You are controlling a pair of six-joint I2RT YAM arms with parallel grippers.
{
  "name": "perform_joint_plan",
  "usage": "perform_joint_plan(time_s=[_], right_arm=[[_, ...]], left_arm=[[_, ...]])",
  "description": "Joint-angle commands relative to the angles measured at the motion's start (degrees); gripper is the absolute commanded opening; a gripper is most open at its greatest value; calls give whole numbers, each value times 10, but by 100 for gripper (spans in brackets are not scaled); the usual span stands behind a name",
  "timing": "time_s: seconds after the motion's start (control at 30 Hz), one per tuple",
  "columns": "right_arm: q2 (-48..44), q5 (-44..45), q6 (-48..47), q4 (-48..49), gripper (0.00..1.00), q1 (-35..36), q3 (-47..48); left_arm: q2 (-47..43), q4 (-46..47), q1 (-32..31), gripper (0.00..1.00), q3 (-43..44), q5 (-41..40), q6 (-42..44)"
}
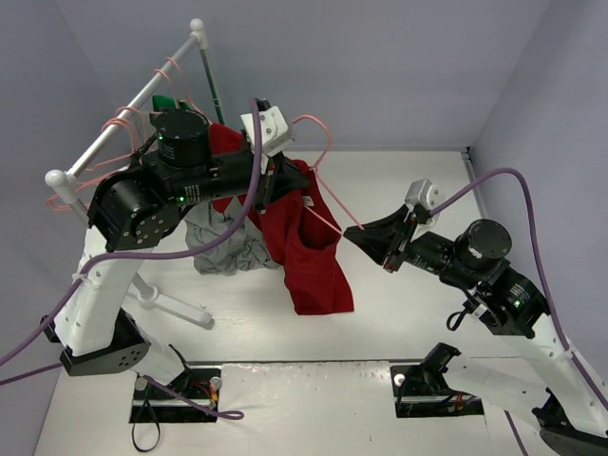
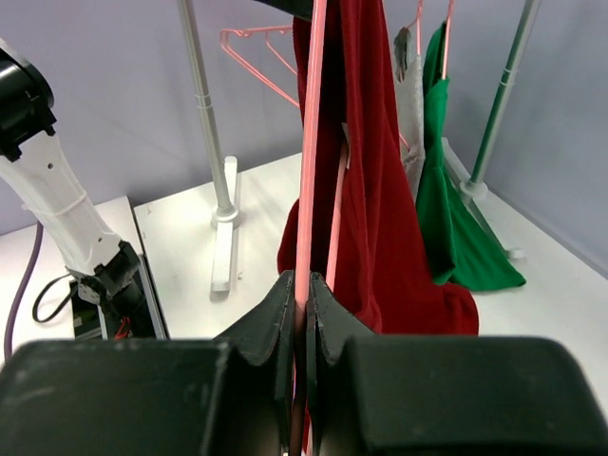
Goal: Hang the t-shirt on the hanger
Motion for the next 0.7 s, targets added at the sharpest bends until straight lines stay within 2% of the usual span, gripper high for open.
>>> perform_joint_plan(time_s=[0.0, 0.23, 0.47, 0.5, 0.57, 0.67], right_arm=[[-16, 4, -8, 92, 0, 3, -17], [-47, 23, -7, 96, 0, 2, -73], [-57, 33, -10, 98, 0, 2, -86], [-59, 37, -9, 98, 0, 3, -89], [-64, 45, -7, 98, 0, 2, -94], [-70, 52, -7, 97, 0, 2, -102]], left_arm=[[8, 40, -15, 0, 6, 7, -2], [22, 41, -23, 0, 20, 16, 6], [36, 40, -31, 0, 0, 45, 16], [33, 40, -31, 4, -5, 35, 22], [26, 40, -30, 21, -12, 12, 38], [13, 39, -29, 39, -22, -8, 61]])
